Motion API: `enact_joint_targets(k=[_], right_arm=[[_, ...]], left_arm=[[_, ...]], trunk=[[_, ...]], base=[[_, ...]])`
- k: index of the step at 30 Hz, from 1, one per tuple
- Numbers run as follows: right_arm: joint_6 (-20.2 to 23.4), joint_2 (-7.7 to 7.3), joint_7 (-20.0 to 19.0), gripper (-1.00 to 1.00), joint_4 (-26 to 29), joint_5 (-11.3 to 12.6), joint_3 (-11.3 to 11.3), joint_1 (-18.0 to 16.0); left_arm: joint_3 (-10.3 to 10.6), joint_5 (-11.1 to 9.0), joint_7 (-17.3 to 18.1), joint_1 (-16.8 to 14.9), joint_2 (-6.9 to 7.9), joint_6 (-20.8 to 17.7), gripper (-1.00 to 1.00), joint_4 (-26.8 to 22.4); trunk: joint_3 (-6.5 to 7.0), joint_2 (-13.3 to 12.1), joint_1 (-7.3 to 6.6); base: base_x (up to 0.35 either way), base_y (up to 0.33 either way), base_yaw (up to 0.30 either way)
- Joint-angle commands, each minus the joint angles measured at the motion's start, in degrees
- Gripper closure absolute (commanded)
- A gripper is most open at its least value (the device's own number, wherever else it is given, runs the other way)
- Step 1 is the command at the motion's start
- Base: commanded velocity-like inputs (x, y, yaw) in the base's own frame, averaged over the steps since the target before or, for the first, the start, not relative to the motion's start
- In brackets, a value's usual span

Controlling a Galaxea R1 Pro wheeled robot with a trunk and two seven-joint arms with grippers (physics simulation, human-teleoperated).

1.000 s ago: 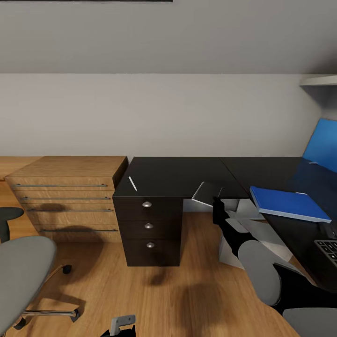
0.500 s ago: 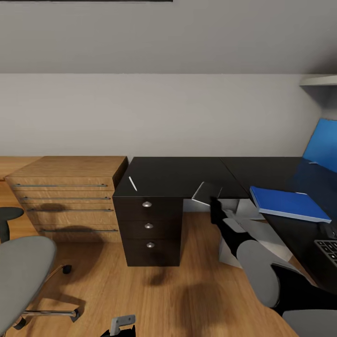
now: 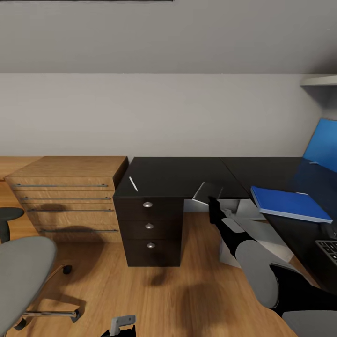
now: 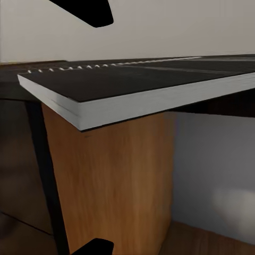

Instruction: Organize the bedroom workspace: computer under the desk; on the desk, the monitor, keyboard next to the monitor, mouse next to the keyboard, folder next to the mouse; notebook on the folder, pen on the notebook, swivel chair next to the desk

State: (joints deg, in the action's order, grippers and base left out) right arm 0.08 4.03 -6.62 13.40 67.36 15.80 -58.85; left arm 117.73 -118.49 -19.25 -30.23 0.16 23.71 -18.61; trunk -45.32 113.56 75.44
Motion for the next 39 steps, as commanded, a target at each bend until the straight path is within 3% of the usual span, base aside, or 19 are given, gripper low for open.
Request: enact_joint_targets(k=[1, 39], right_arm=[[0.0, 0.01, -0.2, -1.00, 0.0, 0.6, 0.1, 0.0], [-0.3, 0.02, -0.5, -1.00, 0.1, 0.2, 0.0, 0.0]], left_arm=[[0.5, -0.3, -0.3, -0.1, 0.02, 0.3, -1.00, -0.2], [0.5, -0.3, -0.3, -0.1, 0.02, 0.2, -1.00, -0.2]], trunk=[[-0.06, 0.0, 0.00], [-0.06, 0.0, 0.00]], base=[[0.050, 0.072, 0.000], [0.031, 0.028, 0.000]])
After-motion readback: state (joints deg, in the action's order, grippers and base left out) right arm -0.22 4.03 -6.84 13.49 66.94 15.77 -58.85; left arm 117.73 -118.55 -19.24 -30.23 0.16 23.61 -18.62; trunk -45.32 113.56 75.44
